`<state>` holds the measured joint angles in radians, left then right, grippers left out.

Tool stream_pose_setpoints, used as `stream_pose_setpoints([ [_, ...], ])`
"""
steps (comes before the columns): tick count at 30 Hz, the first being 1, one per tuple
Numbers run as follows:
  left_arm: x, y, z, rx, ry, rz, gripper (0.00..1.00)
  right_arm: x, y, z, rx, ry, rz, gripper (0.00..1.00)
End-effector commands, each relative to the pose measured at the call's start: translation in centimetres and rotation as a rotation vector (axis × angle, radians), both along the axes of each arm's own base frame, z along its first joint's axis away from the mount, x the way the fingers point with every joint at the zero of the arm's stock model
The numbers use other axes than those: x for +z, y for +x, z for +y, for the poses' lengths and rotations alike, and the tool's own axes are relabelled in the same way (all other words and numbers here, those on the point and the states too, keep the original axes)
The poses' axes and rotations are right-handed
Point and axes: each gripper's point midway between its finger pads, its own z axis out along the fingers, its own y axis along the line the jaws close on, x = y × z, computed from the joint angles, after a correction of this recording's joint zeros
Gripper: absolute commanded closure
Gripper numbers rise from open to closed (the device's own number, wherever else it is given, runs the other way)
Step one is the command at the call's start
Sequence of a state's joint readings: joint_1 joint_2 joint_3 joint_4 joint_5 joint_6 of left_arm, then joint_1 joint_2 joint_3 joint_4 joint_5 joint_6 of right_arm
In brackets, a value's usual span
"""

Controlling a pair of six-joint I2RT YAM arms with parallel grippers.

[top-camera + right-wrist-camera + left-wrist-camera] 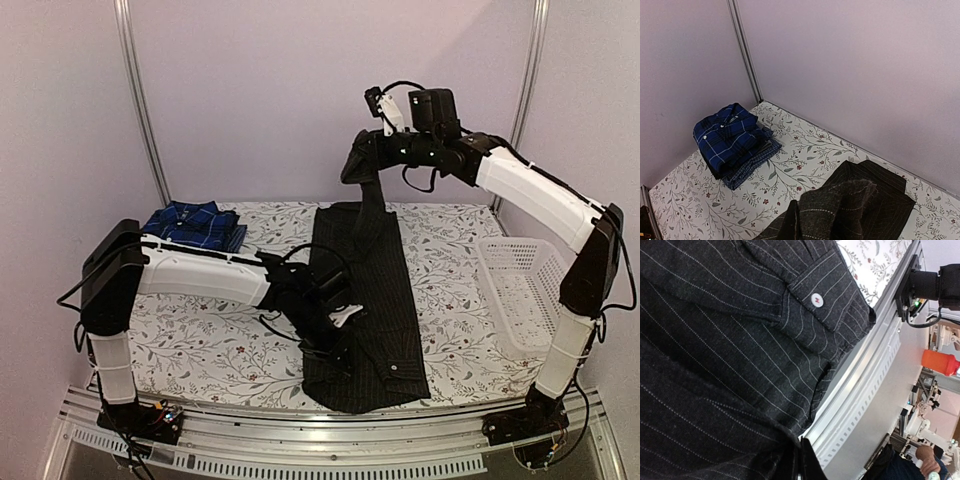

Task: Fold and stack the long sleeve shirts
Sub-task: Fold the 1/3-folded shirt at the center of the board.

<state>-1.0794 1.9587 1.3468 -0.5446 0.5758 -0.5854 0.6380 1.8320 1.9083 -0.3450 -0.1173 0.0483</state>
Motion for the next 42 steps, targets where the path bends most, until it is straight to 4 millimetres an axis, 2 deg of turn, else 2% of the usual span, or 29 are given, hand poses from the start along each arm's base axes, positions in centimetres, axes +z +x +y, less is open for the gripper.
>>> stream_pose_setpoints([
  [1, 0.5, -0.4, -1.0, -0.026, -0.042, -0.011, 0.95, -4.3, -1.4, 0.4, 0.068, -0.022, 0.111, 1.0],
  [5, 0.8, -0.3, -1.2, -0.02, -0.056, -0.013, 0.93, -11.0, -3.0, 2.1, 0.141, -0.057, 0.268, 1.0],
  [8, 0.9, -0.6, -1.0, -0.023, -0.064, -0.011, 0.88, -15.0, -4.2, 3.1, 0.182, -0.088, 0.357, 1.0],
  [13, 1.1, -0.9, -0.5, -0.012, -0.07, -0.006, 0.72, -20.1, -6.2, 4.0, 0.235, -0.107, 0.495, 1.0],
  [18, 2.9, -0.5, 0.5, 0.043, -0.085, -0.048, 0.64, -25.5, -7.6, 5.2, 0.269, -0.158, 0.601, 1.0],
  [23, 4.6, 0.0, 3.6, 0.165, -0.083, -0.092, 0.63, -28.7, -9.0, 6.6, 0.292, -0.182, 0.661, 1.0],
  [28, 3.3, -1.9, 6.2, 0.194, -0.071, -0.032, 0.66, -31.7, -9.5, 7.3, 0.3, -0.196, 0.713, 1.0],
  [33, 3.5, -3.5, 6.1, 0.154, -0.042, -0.085, 0.66, -33.4, -8.3, 7.8, 0.261, -0.205, 0.725, 1.0],
  [38, 1.9, -3.2, 5.1, 0.156, -0.008, -0.093, 0.67, -36.2, -7.1, 8.7, 0.226, -0.209, 0.774, 1.0],
  [42, 1.4, -3.3, 3.6, 0.132, -0.017, -0.092, 0.67, -38.6, -6.6, 8.5, 0.184, -0.225, 0.807, 1.0],
])
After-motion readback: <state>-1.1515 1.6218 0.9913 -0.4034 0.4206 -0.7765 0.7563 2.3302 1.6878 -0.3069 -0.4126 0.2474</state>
